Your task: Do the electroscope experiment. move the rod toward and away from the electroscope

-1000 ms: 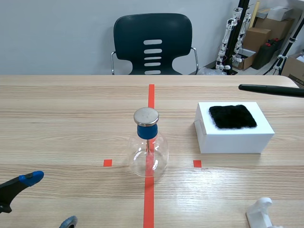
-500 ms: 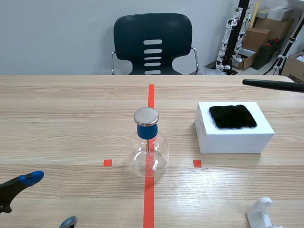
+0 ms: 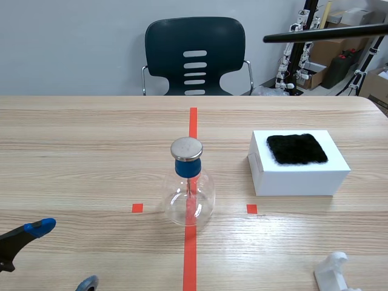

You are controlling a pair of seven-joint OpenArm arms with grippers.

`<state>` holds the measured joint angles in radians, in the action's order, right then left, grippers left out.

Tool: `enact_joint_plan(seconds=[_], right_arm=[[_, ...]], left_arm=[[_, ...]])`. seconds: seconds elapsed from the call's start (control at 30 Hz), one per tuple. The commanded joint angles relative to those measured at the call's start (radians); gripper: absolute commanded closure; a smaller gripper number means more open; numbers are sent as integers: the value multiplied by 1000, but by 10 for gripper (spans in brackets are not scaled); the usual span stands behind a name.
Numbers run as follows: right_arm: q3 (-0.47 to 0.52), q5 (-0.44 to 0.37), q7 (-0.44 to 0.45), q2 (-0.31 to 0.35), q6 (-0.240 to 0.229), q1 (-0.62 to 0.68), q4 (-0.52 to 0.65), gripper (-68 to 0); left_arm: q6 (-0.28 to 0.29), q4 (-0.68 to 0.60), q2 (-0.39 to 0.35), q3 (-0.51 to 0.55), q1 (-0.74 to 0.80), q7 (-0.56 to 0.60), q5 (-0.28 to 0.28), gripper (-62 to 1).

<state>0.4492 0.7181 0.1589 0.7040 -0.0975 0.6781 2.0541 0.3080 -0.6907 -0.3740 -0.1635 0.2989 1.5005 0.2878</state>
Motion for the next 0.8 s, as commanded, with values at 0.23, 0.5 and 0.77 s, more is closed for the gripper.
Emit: enact_joint_plan(seconds=[0.23,0.5,0.77], right_arm=[[-227,137,-111,121,22,-148,7,-13],[-413,289,-168,124,18,-234,4,-13],[-550,381,-201,121,-9,-295,-34,-13]], left_arm=[[1,-13,-6,5,-3,18,-6,-623],[1,-13,-6,5,-3,18,-6,-623],[1,-13,-6,5,-3,18,-6,-623]])
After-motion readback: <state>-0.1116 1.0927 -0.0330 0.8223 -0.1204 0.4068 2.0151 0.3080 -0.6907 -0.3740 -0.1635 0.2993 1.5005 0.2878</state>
